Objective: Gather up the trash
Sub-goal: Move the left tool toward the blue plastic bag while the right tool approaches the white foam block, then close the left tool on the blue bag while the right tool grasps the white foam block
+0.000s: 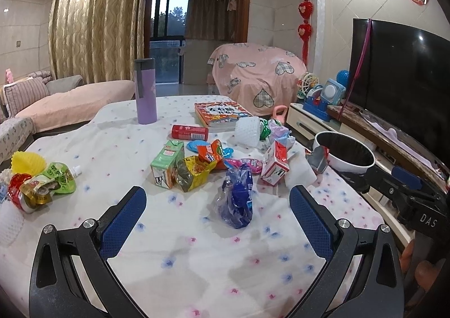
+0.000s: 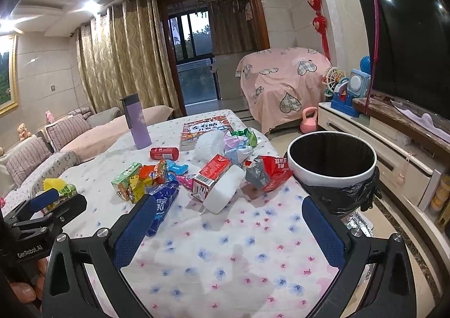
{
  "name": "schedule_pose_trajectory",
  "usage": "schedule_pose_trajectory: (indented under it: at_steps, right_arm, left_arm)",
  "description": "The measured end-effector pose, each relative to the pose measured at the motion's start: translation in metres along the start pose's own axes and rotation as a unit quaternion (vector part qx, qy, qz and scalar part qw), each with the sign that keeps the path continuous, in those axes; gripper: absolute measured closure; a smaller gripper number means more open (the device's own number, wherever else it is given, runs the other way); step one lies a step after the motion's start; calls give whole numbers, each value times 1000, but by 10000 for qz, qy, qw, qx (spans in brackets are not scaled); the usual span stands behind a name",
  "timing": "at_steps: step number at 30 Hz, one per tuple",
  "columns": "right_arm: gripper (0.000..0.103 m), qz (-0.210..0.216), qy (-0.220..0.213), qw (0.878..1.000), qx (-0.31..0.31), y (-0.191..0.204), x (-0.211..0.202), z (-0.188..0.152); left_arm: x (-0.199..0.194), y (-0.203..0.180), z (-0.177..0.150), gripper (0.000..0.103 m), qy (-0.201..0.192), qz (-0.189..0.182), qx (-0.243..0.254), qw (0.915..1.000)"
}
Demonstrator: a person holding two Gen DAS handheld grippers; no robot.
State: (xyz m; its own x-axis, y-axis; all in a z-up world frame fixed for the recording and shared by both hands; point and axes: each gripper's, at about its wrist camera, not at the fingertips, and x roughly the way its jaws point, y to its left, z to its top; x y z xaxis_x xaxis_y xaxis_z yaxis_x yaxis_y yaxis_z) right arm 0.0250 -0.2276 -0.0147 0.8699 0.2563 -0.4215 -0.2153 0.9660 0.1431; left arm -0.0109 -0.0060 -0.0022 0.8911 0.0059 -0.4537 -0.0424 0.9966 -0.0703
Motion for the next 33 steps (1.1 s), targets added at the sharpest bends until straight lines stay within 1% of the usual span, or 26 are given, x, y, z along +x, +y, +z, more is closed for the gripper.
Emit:
schedule_pose_trajectory:
  at_steps: [4, 6, 11, 12, 16, 18, 20, 21, 24, 26, 28, 29, 31, 33]
  right_arm:
    - [0, 69, 39, 10000, 23, -1, 3, 1]
    - [0, 72, 46, 10000, 4, -1, 7, 1]
    - [1, 101, 327, 9994, 41, -2, 23, 1]
    - [1, 103, 330, 9994, -4, -3, 27, 2]
    - [10, 210, 430, 9988, 90, -5, 42, 3]
    - [14, 284, 507, 9982, 145, -7, 51, 5]
    - [21, 270, 661, 9973, 175, -10, 64, 7]
    - [23, 289, 713, 9968, 236, -11, 68, 7]
    - [30, 321, 995, 9937, 394, -17, 88, 10]
    - [36, 347, 1102, 9922, 467, -18, 101, 11]
    - [39, 378, 1261, 9899, 527, -19, 114, 12]
    - [42, 444, 1340, 9881, 607, -21, 121, 12]
    - [48, 456, 1536, 9849, 657, -23, 134, 11]
    - [49, 613, 1658, 9813, 762, -24, 144, 10]
  left_arm:
    - [8, 0, 0, 0, 134, -4, -11, 9999]
    - [15, 1, 0, 0, 250, -80, -61, 9996]
    - [32, 2, 1, 0, 467, -128, -85, 9988]
    - [36, 1, 2, 0, 513, -136, -84, 9986]
    - [55, -1, 5, 0, 728, -195, -101, 9971]
    - [65, -2, 5, 7, 829, -212, -99, 9963]
    - [73, -3, 5, 13, 937, -241, -86, 9953]
    - [79, -4, 5, 16, 1010, -259, -70, 9945]
    - [95, -6, 4, 16, 1197, -277, -63, 9924]
    - [105, -6, 3, 16, 1332, -264, -62, 9907]
    - [115, -6, 1, 17, 1442, -289, -78, 9891]
    - [119, -6, 0, 19, 1500, -302, -76, 9882]
    - [127, -7, -3, 27, 1638, -334, -59, 9859]
    - [134, -6, -6, 37, 1784, -385, -69, 9832]
